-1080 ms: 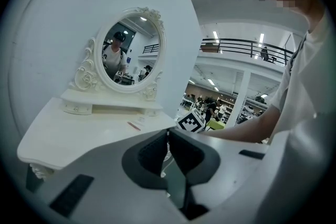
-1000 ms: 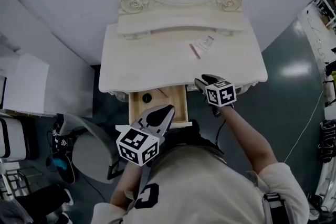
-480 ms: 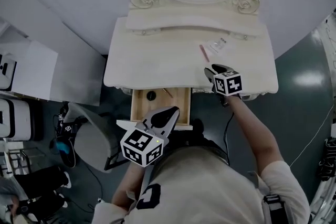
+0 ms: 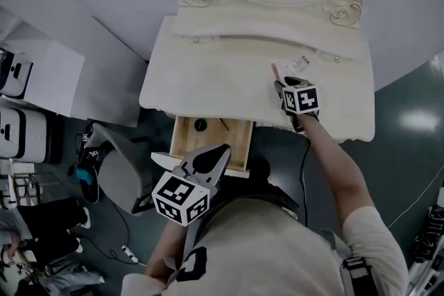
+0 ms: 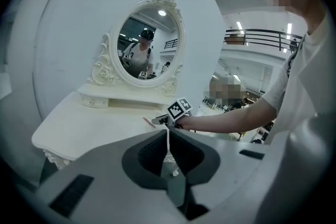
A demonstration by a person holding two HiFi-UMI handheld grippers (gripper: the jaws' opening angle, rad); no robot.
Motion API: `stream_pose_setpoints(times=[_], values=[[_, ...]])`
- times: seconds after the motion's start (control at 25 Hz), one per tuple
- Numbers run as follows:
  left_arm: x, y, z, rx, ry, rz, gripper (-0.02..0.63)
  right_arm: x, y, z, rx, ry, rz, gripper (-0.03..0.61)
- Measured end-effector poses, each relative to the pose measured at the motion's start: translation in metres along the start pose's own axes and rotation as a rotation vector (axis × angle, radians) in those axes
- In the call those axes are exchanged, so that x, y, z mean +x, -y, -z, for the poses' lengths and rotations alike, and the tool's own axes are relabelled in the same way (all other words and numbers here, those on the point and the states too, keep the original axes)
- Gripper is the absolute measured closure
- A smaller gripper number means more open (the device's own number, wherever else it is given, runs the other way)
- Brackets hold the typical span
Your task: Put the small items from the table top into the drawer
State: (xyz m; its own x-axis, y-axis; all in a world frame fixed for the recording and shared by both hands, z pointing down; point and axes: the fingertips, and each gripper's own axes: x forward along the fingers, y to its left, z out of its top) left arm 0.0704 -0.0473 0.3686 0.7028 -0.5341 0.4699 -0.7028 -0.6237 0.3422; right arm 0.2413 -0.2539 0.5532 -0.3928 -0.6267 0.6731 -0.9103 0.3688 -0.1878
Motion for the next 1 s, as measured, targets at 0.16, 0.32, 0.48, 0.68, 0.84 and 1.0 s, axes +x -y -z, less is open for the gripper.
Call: stream_pose_setpoints(times=[0.16, 0.32, 0.48, 0.68, 0.84, 1.0], values=[[0.001, -0.003, 0.003, -0.019, -0.002, -0.036, 0.548, 0.017, 0.008, 0.007, 0.008, -0.043, 0.004, 0.417], [0.002, -0.009, 0.004, -0.04, 0.002, -0.066, 0.548, 0.031, 0.016, 0.015, -0.021, -0.096, 0.04, 0.416], [0.005, -0.014, 0.003, -0.045, 0.007, -0.084, 0.547, 0.036, 0.019, 0.019, -0.049, -0.113, 0.051, 0.42], [0.003, -0.019, 0.002, -0.053, 0.015, -0.086, 0.548, 0.036, 0.021, 0.02, -0.084, -0.126, 0.071, 0.448], [-0.003, -0.023, 0.002, -0.053, 0.019, -0.085, 0.548, 0.038, 0.019, 0.02, -0.083, -0.127, 0.08, 0.451], [-0.01, -0.027, 0.002, -0.063, 0.03, -0.082, 0.546, 0.035, 0.026, 0.02, -0.047, -0.116, 0.082, 0.496]])
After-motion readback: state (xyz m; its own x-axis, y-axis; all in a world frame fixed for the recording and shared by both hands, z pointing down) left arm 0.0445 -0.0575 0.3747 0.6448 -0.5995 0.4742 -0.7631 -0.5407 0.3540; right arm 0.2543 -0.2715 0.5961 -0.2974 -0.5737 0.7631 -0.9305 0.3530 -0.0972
